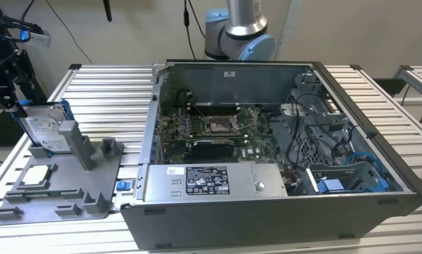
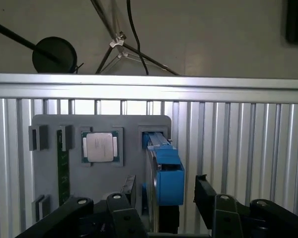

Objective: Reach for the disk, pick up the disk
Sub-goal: 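Pick up the disk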

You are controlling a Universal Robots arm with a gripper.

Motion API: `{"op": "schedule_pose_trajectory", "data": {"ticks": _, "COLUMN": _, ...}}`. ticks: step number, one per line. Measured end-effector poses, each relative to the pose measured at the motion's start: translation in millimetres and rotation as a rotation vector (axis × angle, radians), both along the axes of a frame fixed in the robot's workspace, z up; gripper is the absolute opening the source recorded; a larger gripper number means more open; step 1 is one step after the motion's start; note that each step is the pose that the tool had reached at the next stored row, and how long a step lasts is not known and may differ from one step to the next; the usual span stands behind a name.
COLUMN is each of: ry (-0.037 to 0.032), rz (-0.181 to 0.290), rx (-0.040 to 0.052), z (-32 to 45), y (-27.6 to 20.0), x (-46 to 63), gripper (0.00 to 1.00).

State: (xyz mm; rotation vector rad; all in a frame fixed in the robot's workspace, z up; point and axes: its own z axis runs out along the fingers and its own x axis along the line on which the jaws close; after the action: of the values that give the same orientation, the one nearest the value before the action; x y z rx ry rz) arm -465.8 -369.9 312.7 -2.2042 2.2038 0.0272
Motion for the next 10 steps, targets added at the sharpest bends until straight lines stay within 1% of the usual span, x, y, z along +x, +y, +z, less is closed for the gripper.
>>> {"op": "schedule_pose_trajectory", "data": {"ticks": 3, "ry": -0.0017, "rz": 0.000, "rx": 0.0014, "z": -5.6, "y": 0.2, "x": 0.0, "gripper": 1.00}}
{"op": "schedule_pose_trajectory", "data": {"ticks": 10, "ry": -0.0024, "rz": 0.000, "rx": 0.0029, "z": -18.3, "y": 0.2, "x": 0.0, "gripper": 1.00}}
